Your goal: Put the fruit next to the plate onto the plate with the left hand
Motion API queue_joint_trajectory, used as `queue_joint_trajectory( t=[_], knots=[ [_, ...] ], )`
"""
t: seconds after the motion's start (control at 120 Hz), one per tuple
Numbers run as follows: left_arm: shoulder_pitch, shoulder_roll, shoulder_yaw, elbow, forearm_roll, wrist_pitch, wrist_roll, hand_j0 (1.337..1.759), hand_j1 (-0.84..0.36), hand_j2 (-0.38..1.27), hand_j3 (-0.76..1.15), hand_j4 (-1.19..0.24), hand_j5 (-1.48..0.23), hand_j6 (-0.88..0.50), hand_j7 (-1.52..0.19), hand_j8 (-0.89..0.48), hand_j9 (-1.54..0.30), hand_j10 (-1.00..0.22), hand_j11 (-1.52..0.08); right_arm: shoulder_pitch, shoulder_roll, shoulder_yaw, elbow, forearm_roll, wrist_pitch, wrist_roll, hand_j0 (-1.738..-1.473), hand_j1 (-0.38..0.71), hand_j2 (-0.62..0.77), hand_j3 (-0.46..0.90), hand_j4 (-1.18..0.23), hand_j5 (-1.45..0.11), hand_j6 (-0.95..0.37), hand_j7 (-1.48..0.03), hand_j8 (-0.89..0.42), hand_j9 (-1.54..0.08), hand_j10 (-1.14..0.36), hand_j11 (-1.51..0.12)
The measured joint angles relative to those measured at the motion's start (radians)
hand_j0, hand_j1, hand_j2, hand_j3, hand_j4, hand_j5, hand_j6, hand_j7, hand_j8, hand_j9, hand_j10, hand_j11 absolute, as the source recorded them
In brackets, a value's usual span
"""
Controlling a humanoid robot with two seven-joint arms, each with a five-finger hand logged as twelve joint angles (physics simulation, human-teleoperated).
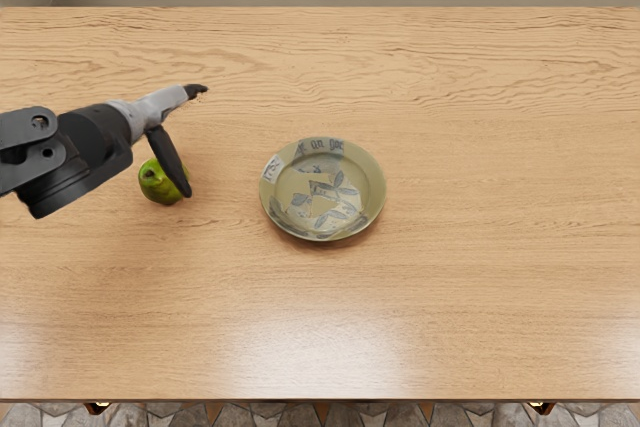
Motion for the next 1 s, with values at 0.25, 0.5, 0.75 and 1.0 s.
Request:
queue_joint_trajectory(
  t=[0.25,0.5,0.75,1.0],
  knots=[
    [0.043,-0.001,0.091,0.004,0.053,0.094,0.000,1.658,0.32,0.01,0.00,-0.03,-0.04,-0.03,-0.04,-0.03,-0.04,-0.03,-0.04,0.000,0.000,0.000,0.000,0.000,0.000,0.000,-1.658,-0.32,0.00,0.00,-0.02,-0.03,-0.02,-0.03,-0.02,-0.03,-0.02,-0.03],
    [0.046,-0.002,0.128,0.007,0.058,0.105,0.000,1.658,0.22,0.02,0.00,-0.12,-0.15,-0.12,-0.15,-0.12,-0.15,-0.11,-0.15,0.000,0.000,0.000,0.000,0.000,0.000,0.000,-1.658,-0.32,0.00,0.00,-0.02,-0.03,-0.02,-0.03,-0.02,-0.03,-0.02,-0.03],
    [0.046,0.000,0.133,0.014,0.058,0.105,0.000,1.658,0.04,0.05,0.00,-0.26,-0.34,-0.26,-0.33,-0.26,-0.33,-0.26,-0.33,0.000,0.000,0.000,0.000,0.000,0.000,0.000,-1.658,-0.32,0.00,0.00,-0.02,-0.03,-0.02,-0.03,-0.02,-0.03,-0.02,-0.03],
    [0.046,0.002,0.147,0.018,0.060,0.104,0.000,1.658,-0.03,0.07,0.00,-0.32,-0.41,-0.32,-0.41,-0.32,-0.41,-0.32,-0.41,0.000,0.000,0.000,0.000,0.000,0.000,0.000,-1.658,-0.32,0.00,0.00,-0.02,-0.03,-0.02,-0.03,-0.02,-0.03,-0.02,-0.03]
  ],
)
